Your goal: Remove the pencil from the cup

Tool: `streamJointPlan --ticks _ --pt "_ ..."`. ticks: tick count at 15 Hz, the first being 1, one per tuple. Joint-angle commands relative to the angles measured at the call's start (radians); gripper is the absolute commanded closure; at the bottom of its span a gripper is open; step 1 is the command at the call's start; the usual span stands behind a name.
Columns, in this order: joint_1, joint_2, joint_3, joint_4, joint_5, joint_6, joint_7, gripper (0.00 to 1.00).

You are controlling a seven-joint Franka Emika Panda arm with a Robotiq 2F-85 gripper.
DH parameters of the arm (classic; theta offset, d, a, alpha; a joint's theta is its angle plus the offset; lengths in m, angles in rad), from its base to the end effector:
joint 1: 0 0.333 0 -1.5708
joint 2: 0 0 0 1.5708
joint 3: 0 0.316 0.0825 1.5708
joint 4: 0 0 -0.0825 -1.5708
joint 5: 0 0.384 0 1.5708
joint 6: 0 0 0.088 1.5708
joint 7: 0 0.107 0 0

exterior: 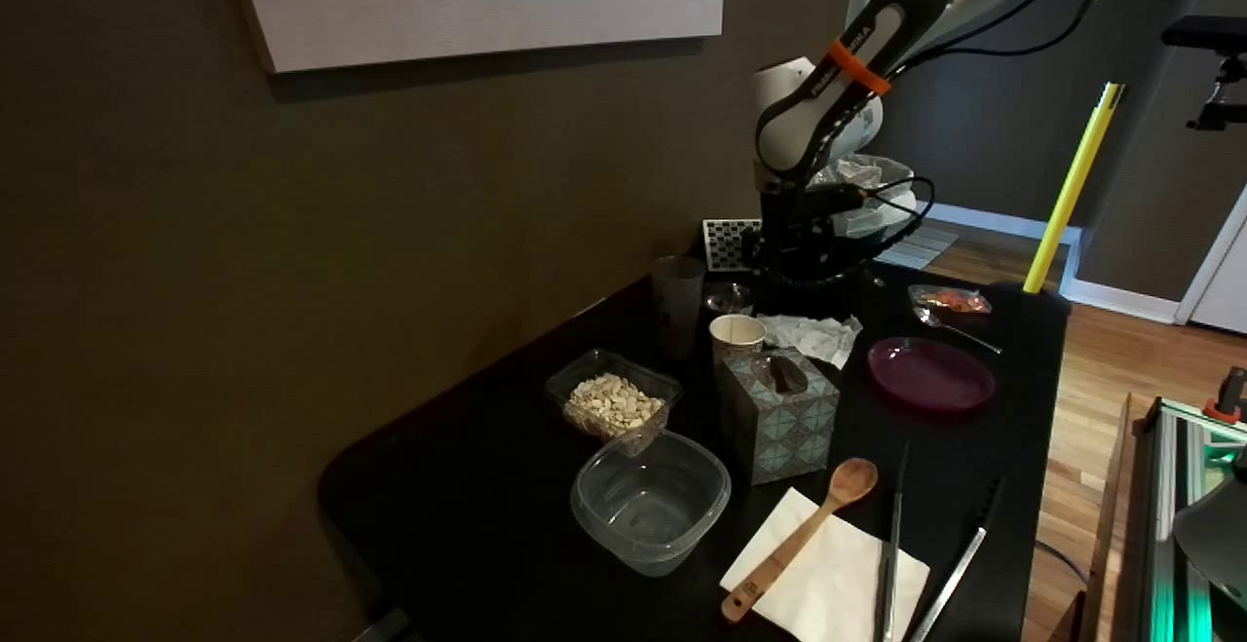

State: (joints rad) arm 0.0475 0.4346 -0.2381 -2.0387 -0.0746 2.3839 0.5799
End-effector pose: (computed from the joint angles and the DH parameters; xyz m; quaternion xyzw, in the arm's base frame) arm 0.5796 -0.1104 0.2272 0.9366 -0.3401 -0.0246 0.0809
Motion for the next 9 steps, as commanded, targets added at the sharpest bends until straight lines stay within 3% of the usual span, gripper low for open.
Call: streamJointPlan --ticks 1,9 --pt "0.024 -0.154 -0.001 -0.124 -0.053 0.051 0.050 0.00" --pt "-0.006 -0.371 0.042 -0.264 -0.129 0.135 0.102 0.00"
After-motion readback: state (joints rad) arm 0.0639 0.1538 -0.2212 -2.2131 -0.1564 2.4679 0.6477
